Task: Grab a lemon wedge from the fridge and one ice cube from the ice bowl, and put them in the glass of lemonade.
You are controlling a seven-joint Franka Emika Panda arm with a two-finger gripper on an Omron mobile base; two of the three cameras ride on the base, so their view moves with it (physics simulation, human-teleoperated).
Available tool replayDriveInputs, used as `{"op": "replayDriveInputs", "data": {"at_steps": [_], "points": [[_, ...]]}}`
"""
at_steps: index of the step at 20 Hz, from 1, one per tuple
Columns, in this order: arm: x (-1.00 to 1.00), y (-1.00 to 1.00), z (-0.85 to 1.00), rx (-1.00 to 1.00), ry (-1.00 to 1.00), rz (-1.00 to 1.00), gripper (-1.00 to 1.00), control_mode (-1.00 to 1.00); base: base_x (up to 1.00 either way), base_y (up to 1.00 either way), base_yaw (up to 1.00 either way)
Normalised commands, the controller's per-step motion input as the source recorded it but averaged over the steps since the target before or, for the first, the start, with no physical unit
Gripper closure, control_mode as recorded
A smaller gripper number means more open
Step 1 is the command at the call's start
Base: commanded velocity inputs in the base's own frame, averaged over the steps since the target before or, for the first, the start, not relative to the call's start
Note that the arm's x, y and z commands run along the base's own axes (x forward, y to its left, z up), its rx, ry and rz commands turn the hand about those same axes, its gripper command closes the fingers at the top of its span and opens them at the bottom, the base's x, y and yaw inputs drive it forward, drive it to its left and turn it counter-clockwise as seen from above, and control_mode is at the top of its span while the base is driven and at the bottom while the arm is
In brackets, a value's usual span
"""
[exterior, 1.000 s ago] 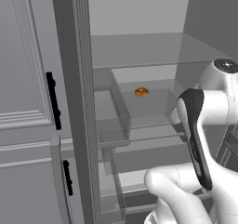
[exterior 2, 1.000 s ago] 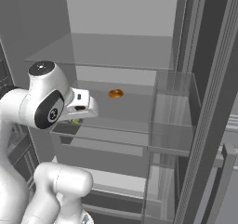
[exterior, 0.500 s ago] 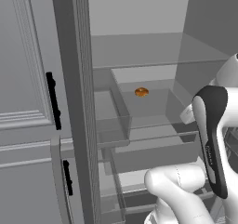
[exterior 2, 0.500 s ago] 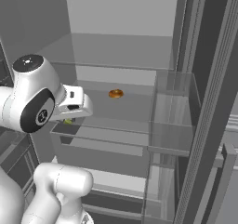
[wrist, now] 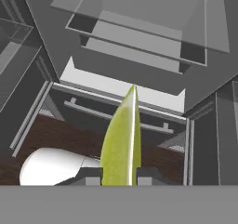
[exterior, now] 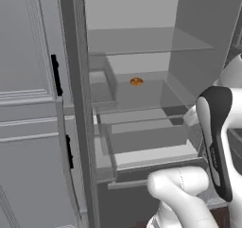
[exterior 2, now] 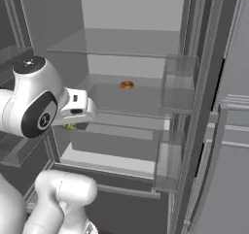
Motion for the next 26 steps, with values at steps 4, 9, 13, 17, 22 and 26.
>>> {"op": "replayDriveInputs", "data": {"at_steps": [4,9,13,17,22,26], "points": [[0.0,0.0,0.0,0.0,0.0,0.0,1.0,1.0,-1.0,-0.04,0.05],[0.0,0.0,0.0,0.0,0.0,0.0,1.0,1.0,-1.0,0.16,0.29],[0.0,0.0,0.0,0.0,0.0,0.0,1.0,1.0,-0.89,0.7,0.56],[0.0,0.0,0.0,0.0,0.0,0.0,1.0,1.0,-0.56,0.68,0.52],[0.0,0.0,0.0,0.0,0.0,0.0,1.0,1.0,-0.04,0.81,0.4],[0.0,0.0,0.0,0.0,0.0,0.0,1.0,1.0,0.51,0.67,0.24]]}}
